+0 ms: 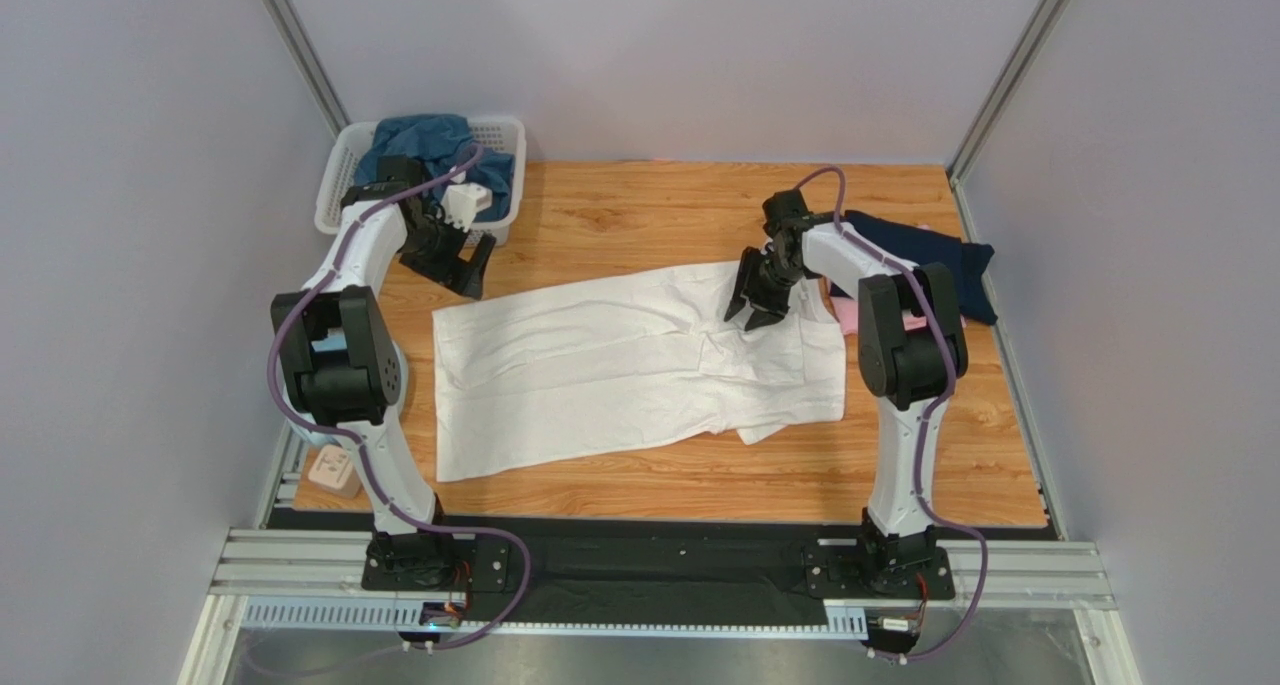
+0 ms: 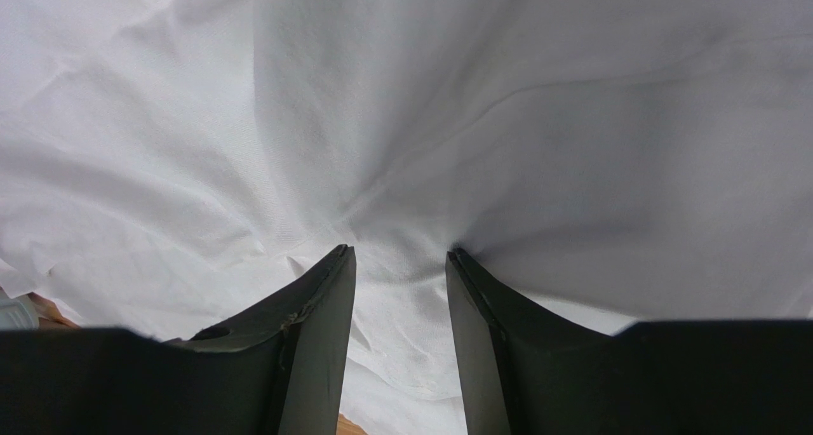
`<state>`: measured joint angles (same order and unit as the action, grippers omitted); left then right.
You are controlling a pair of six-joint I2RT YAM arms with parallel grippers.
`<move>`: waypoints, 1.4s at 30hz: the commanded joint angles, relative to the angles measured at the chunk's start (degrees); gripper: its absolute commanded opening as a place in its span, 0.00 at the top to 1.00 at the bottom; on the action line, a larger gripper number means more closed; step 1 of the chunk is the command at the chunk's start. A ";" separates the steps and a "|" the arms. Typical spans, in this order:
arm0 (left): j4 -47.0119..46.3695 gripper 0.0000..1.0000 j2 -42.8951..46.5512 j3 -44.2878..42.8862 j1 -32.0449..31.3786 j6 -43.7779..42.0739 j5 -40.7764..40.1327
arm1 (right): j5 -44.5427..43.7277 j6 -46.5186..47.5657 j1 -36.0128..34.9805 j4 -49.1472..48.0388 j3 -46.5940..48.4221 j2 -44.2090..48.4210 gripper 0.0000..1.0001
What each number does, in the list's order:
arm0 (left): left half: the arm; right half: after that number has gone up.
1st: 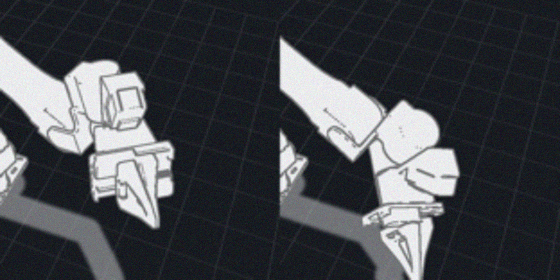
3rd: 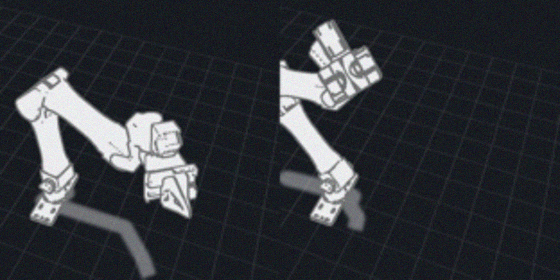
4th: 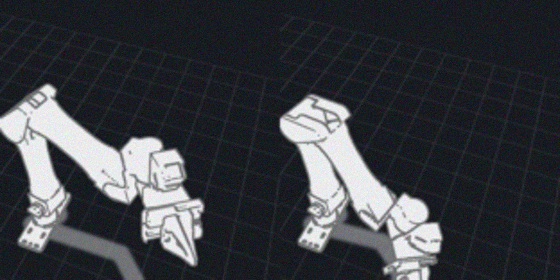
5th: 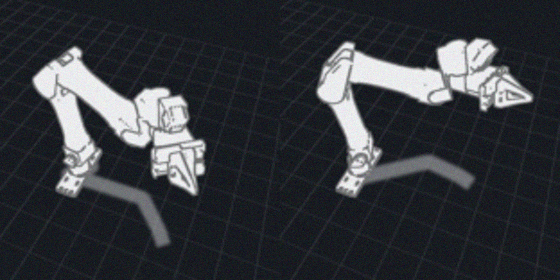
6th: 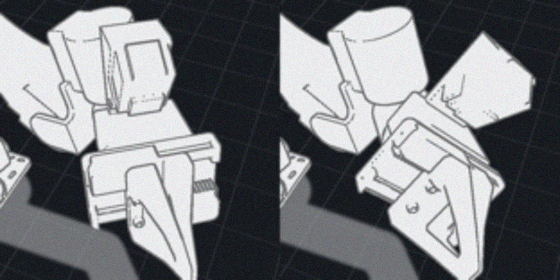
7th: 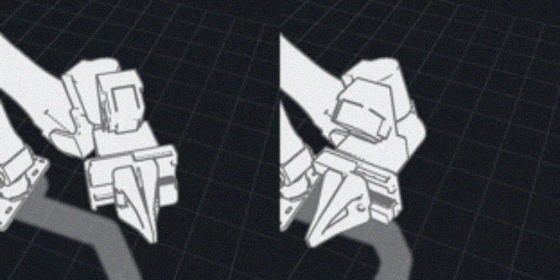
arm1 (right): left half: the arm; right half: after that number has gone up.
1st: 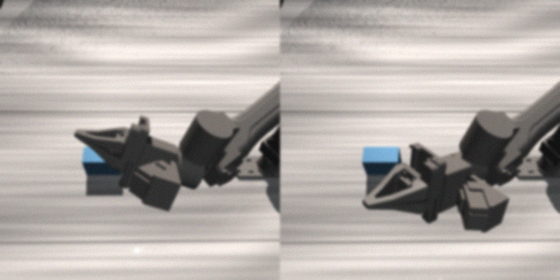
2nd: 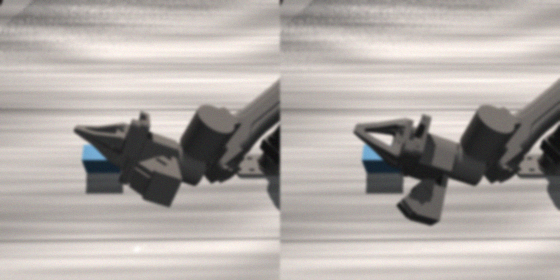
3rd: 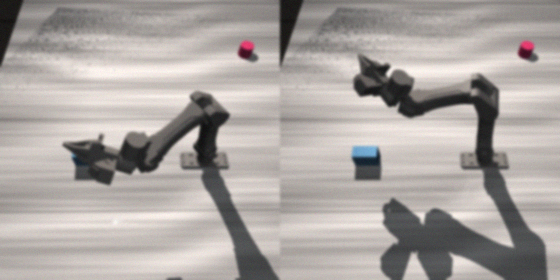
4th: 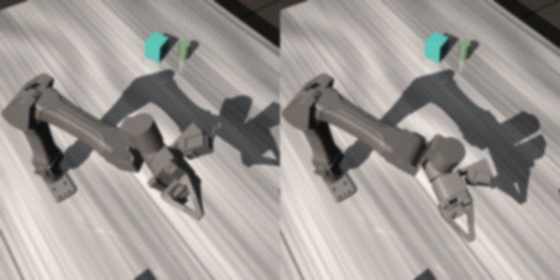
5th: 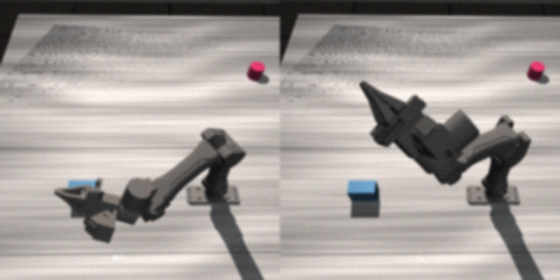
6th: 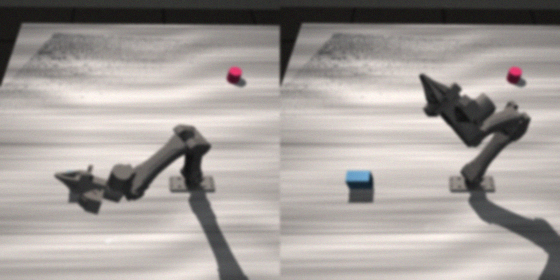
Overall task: Fold and stack the t-shirts
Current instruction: Fold the flattened tshirt in 1/3 of the way
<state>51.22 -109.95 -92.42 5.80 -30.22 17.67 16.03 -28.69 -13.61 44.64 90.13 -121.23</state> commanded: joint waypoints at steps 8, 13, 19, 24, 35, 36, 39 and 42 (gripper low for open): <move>5.63 0.00 17.75 17.62 -5.63 -4.14 3.51 | -3.55 1.70 0.77 0.80 -1.44 2.84 0.53; 3.98 0.00 13.11 20.71 -5.63 -5.38 -1.67 | -2.76 1.36 0.86 -0.43 -3.81 2.58 0.53; 2.57 0.00 4.67 16.40 -5.63 -2.83 -4.84 | -2.50 1.53 1.04 -1.93 -5.40 3.46 0.53; 2.30 0.00 -1.04 13.94 -5.63 -2.21 -6.86 | -2.50 1.35 1.56 -2.19 -5.93 4.60 0.53; 3.53 0.00 -12.11 1.22 -2.73 -1.95 -10.11 | 0.40 -1.46 2.36 -6.23 -9.88 6.09 0.52; 3.80 0.00 -12.74 0.23 -2.38 -2.12 -10.63 | 0.49 -1.46 2.27 -6.76 -9.97 5.74 0.53; 4.15 0.00 -14.41 -2.58 -2.29 -2.39 -11.78 | 1.28 -1.11 2.27 -6.50 -8.40 3.73 0.53; 5.20 0.00 -14.24 -4.08 -2.29 -1.69 -11.00 | 2.24 -0.15 2.36 -5.10 -3.92 1.79 0.52</move>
<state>57.01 -122.30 -94.63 2.37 -31.83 9.15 19.59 -30.22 -11.81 38.92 82.30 -116.99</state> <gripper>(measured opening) 0.993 0.473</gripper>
